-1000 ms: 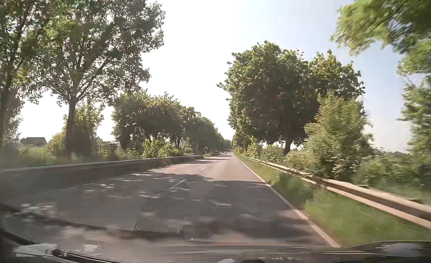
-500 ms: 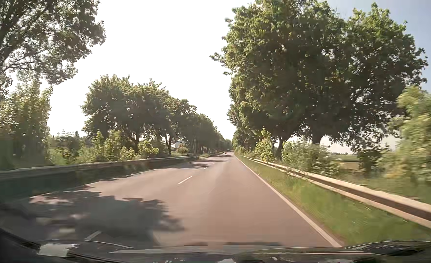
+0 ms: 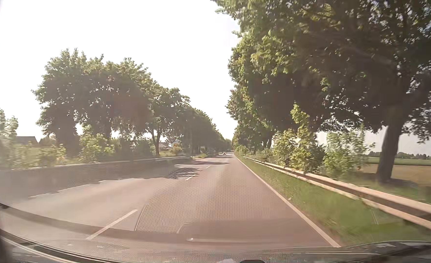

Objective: Follow the waypoints while adhering to traffic rules and regulations

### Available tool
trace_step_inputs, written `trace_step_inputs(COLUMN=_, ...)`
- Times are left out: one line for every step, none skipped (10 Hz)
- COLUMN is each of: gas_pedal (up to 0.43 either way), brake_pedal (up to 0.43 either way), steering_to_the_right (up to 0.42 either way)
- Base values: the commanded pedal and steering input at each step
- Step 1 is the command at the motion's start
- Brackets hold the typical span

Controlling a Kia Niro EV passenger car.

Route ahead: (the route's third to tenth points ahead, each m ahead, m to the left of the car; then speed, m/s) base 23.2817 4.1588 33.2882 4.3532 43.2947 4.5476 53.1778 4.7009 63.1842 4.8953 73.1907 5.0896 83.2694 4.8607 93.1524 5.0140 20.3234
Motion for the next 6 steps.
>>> trace_step_inputs(gas_pedal=0.228, brake_pedal=0.000, steering_to_the_right=0.003)
trace_step_inputs(gas_pedal=0.228, brake_pedal=0.000, steering_to_the_right=0.004)
trace_step_inputs(gas_pedal=0.228, brake_pedal=0.000, steering_to_the_right=0.004)
trace_step_inputs(gas_pedal=0.228, brake_pedal=0.000, steering_to_the_right=0.004)
trace_step_inputs(gas_pedal=0.228, brake_pedal=0.000, steering_to_the_right=0.004)
trace_step_inputs(gas_pedal=0.228, brake_pedal=0.000, steering_to_the_right=0.004)
